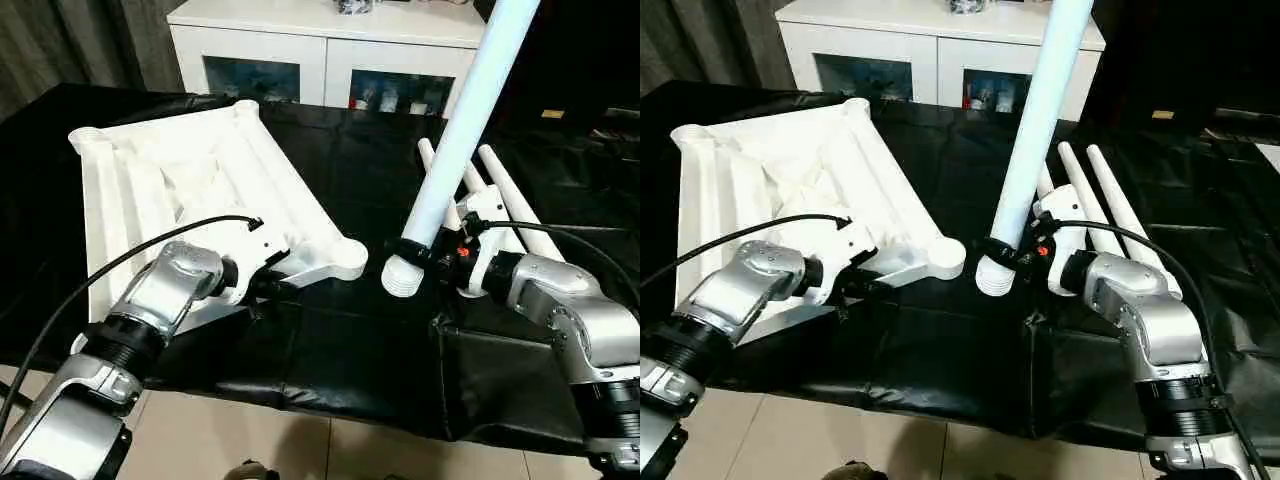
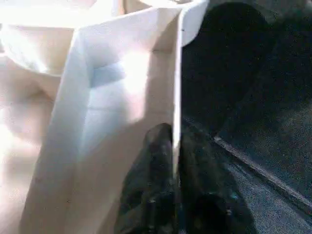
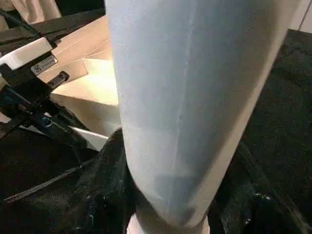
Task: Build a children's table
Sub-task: Insert table leg to table base
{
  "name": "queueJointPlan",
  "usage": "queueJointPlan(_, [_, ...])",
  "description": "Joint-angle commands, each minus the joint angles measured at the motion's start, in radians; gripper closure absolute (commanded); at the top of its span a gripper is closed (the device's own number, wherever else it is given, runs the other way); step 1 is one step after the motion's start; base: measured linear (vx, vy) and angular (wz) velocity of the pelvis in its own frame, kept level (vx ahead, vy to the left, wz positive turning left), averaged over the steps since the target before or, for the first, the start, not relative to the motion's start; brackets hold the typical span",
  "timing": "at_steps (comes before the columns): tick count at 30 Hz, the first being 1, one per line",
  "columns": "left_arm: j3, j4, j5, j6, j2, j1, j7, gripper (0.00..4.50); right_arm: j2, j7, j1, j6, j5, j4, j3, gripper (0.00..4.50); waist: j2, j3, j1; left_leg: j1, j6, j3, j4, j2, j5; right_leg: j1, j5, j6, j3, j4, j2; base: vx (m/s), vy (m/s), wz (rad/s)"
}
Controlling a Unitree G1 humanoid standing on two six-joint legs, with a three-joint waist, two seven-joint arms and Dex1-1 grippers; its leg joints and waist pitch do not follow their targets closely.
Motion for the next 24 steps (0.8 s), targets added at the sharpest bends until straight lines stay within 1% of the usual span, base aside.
queueJointPlan(1, [0.005, -0.033, -0.006, 0.005, 0.003, 0.015, -0.010, 4.45, -0.009, 0.016, -0.020, -0.014, 0.014, -0.012, -0.013, 2.68, 0.006, -0.071, -0.002, 0.029, -0.016, -0.054, -0.089, 0.100, -0.189, 0.047, -0.192, -0.221, 0.070, -0.080, -0.118, 0.000, 0.000, 0.00])
queueJointPlan(3, [0.002, -0.050, -0.005, 0.002, 0.008, 0.032, -0.013, 4.49, -0.009, 0.023, -0.023, -0.010, 0.023, -0.011, -0.016, 2.68, 0.004, -0.071, -0.003, 0.028, -0.013, -0.054, -0.090, 0.100, -0.188, 0.047, -0.195, -0.220, 0.070, -0.081, -0.119, 0.000, 0.000, 0.00])
queueJointPlan(5, [0.002, -0.060, -0.005, 0.001, 0.010, 0.041, -0.013, 4.50, -0.008, 0.027, -0.025, -0.007, 0.028, -0.010, -0.017, 2.68, 0.005, -0.071, -0.002, 0.027, -0.011, -0.054, -0.089, 0.100, -0.184, 0.047, -0.195, -0.219, 0.070, -0.081, -0.119, 0.000, 0.000, 0.00])
queueJointPlan(6, [0.005, -0.099, -0.009, 0.013, 0.013, 0.067, -0.010, 4.50, -0.008, 0.033, -0.031, -0.002, 0.035, -0.006, -0.021, 2.68, 0.000, -0.071, -0.004, 0.027, -0.010, -0.055, -0.090, 0.101, -0.181, 0.048, -0.190, -0.220, 0.069, -0.079, -0.119, 0.000, 0.000, 0.00])
queueJointPlan(7, [0.007, -0.118, -0.010, 0.019, 0.013, 0.079, -0.010, 4.50, -0.010, 0.036, -0.033, 0.000, 0.038, -0.005, -0.022, 2.68, 0.002, -0.071, -0.005, 0.026, -0.009, -0.055, -0.091, 0.102, -0.179, 0.048, -0.188, -0.221, 0.070, -0.077, -0.119, 0.000, 0.000, 0.00])
queueJointPlan(8, [0.003, -0.152, -0.011, 0.024, 0.016, 0.100, -0.015, 4.50, -0.012, 0.042, -0.036, 0.003, 0.041, -0.004, -0.021, 2.68, 0.000, -0.070, -0.006, 0.027, -0.005, -0.052, -0.089, 0.099, -0.178, 0.046, -0.196, -0.221, 0.070, -0.080, -0.117, 0.000, 0.000, 0.00])
queueJointPlan(9, [0.002, -0.161, -0.011, 0.023, 0.017, 0.105, -0.016, 4.50, -0.012, 0.044, -0.037, 0.006, 0.043, -0.004, -0.021, 2.68, 0.000, -0.070, -0.005, 0.026, -0.004, -0.054, -0.089, 0.100, -0.174, 0.048, -0.197, -0.222, 0.070, -0.078, -0.119, 0.000, 0.000, 0.00])
queueJointPlan(10, [-0.007, -0.205, -0.013, 0.018, 0.021, 0.132, -0.025, 4.50, -0.014, 0.055, -0.041, 0.016, 0.052, -0.008, -0.018, 2.68, -0.002, -0.069, -0.005, 0.025, 0.000, -0.053, -0.090, 0.102, -0.169, 0.047, -0.203, -0.219, 0.071, -0.080, -0.119, 0.000, 0.000, 0.00])
queueJointPlan(11, [-0.023, -0.265, -0.009, -0.006, 0.031, 0.165, -0.035, 4.50, -0.019, 0.073, -0.044, 0.034, 0.065, -0.020, -0.012, 2.68, -0.009, -0.070, -0.005, 0.026, 0.002, -0.053, -0.090, 0.102, -0.166, 0.048, -0.204, -0.218, 0.070, -0.079, -0.119, 0.000, 0.000, 0.00])
queueJointPlan(12, [-0.026, -0.275, -0.008, -0.012, 0.032, 0.170, -0.036, 4.50, -0.020, 0.077, -0.044, 0.037, 0.067, -0.022, -0.010, 2.68, -0.004, -0.069, -0.003, 0.024, 0.009, -0.052, -0.089, 0.102, -0.157, 0.048, -0.207, -0.215, 0.071, -0.080, -0.120, 0.000, 0.000, 0.00])
queueJointPlan(13, [-0.042, -0.332, -0.005, -0.025, 0.045, 0.197, -0.046, 4.50, -0.027, 0.096, -0.042, 0.050, 0.075, -0.035, 0.001, 2.68, -0.002, -0.069, -0.003, 0.025, 0.011, -0.052, -0.089, 0.102, -0.158, 0.046, -0.212, -0.212, 0.071, -0.080, -0.118, 0.000, 0.000, 0.00])
queueJointPlan(14, [-0.049, -0.366, -0.005, -0.019, 0.050, 0.211, -0.048, 4.50, -0.030, 0.108, -0.038, 0.057, 0.077, -0.041, 0.011, 2.68, -0.007, -0.067, -0.002, 0.025, 0.013, -0.052, -0.090, 0.101, -0.164, 0.045, -0.235, -0.205, 0.070, -0.081, -0.117, 0.000, 0.000, 0.00])
queueJointPlan(15, [-0.051, -0.386, -0.006, -0.010, 0.049, 0.218, -0.042, 4.50, -0.031, 0.115, -0.034, 0.062, 0.079, -0.045, 0.019, 2.68, -0.009, -0.065, 0.000, 0.027, 0.013, -0.052, -0.091, 0.103, -0.171, 0.043, -0.261, -0.199, 0.071, -0.084, -0.119, 0.000, 0.000, 0.00])
queueJointPlan(16, [-0.051, -0.408, -0.005, 0.000, 0.045, 0.227, -0.030, 4.50, -0.031, 0.122, -0.030, 0.070, 0.081, -0.048, 0.029, 2.68, -0.011, -0.065, 0.002, 0.030, 0.012, -0.050, -0.090, 0.101, -0.175, 0.039, -0.284, -0.191, 0.071, -0.086, -0.117, 0.000, 0.000, 0.00])
queueJointPlan(17, [-0.048, -0.413, -0.003, 0.003, 0.040, 0.229, -0.018, 4.50, -0.030, 0.125, -0.027, 0.075, 0.081, -0.045, 0.037, 2.68, -0.010, -0.063, 0.003, 0.032, 0.008, -0.049, -0.091, 0.102, -0.181, 0.036, -0.297, -0.186, 0.071, -0.089, -0.116, 0.000, 0.000, 0.00])
queueJointPlan(18, [-0.044, -0.412, -0.001, 0.005, 0.035, 0.229, -0.008, 4.50, -0.030, 0.128, -0.027, 0.076, 0.079, -0.042, 0.042, 2.68, -0.013, -0.063, 0.003, 0.033, 0.003, -0.049, -0.092, 0.100, -0.188, 0.035, -0.314, -0.179, 0.070, -0.090, -0.115, 0.000, 0.000, 0.00])
queueJointPlan(19, [-0.039, -0.413, 0.004, 0.009, 0.030, 0.230, 0.004, 4.50, -0.029, 0.131, -0.026, 0.077, 0.076, -0.036, 0.048, 2.68, -0.012, -0.062, 0.003, 0.032, 0.001, -0.049, -0.092, 0.100, -0.191, 0.035, -0.322, -0.176, 0.071, -0.091, -0.115, 0.000, 0.000, 0.00])
queueJointPlan(20, [-0.039, -0.413, 0.004, 0.009, 0.030, 0.230, 0.004, 4.50, -0.029, 0.131, -0.026, 0.077, 0.076, -0.036, 0.048, 2.68, -0.014, -0.062, 0.002, 0.031, -0.003, -0.050, -0.093, 0.100, -0.197, 0.035, -0.333, -0.168, 0.071, -0.092, -0.116, 0.000, 0.000, 0.00])
queueJointPlan(21, [-0.037, -0.413, 0.010, 0.011, 0.029, 0.230, 0.010, 4.50, -0.028, 0.132, -0.027, 0.080, 0.076, -0.030, 0.051, 2.68, -0.014, -0.063, 0.002, 0.031, -0.004, -0.051, -0.092, 0.099, -0.193, 0.036, -0.333, -0.164, 0.071, -0.091, -0.116, 0.000, 0.000, 0.00])
queueJointPlan(22, [-0.032, -0.411, 0.021, 0.014, 0.028, 0.229, 0.015, 4.50, -0.026, 0.137, -0.032, 0.084, 0.076, -0.013, 0.057, 2.68, -0.014, -0.063, 0.001, 0.027, -0.004, -0.052, -0.093, 0.098, -0.187, 0.038, -0.331, -0.160, 0.071, -0.091, -0.117, 0.000, 0.000, 0.00])
queueJointPlan(24, [-0.030, -0.412, 0.023, 0.014, 0.030, 0.228, 0.013, 4.50, -0.025, 0.142, -0.036, 0.083, 0.070, 0.005, 0.064, 2.68, -0.015, -0.065, -0.001, 0.026, 0.001, -0.051, -0.092, 0.097, -0.176, 0.038, -0.319, -0.160, 0.071, -0.090, -0.117, 0.000, 0.000, 0.00])
